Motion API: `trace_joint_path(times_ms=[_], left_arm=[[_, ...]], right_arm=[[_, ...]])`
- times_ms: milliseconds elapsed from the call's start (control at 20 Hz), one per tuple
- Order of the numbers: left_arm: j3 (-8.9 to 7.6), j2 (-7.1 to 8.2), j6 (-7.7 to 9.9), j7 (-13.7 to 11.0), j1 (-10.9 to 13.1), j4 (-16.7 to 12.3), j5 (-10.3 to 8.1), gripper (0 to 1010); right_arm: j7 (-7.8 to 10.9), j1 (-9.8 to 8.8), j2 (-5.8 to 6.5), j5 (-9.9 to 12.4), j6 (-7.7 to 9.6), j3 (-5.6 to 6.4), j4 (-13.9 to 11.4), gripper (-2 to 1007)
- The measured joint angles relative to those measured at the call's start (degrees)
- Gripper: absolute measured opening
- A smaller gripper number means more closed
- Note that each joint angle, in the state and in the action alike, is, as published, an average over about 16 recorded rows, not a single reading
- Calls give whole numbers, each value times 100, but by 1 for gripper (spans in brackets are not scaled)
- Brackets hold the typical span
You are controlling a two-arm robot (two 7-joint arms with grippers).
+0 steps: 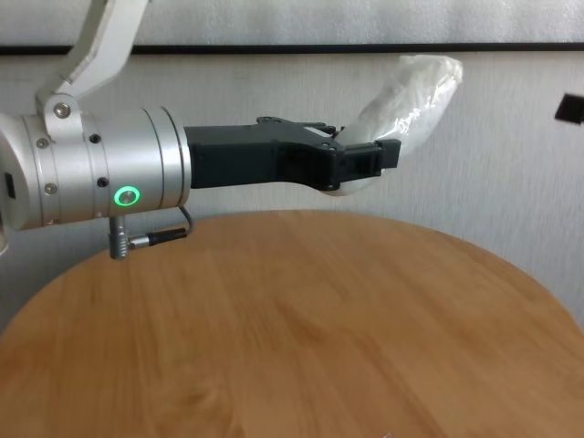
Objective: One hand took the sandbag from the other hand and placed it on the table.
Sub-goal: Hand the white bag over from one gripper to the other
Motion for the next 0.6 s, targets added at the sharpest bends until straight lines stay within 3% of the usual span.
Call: trace_joint_path(times_ms=[350,600], left_arm=[[0,0,0,0,0,0,0,442],[0,0,0,0,0,0,0,442]], right_arm=[[-16,56,90,966,965,112,-275,1005],[-70,109,123,1408,1376,83,-391,1005]])
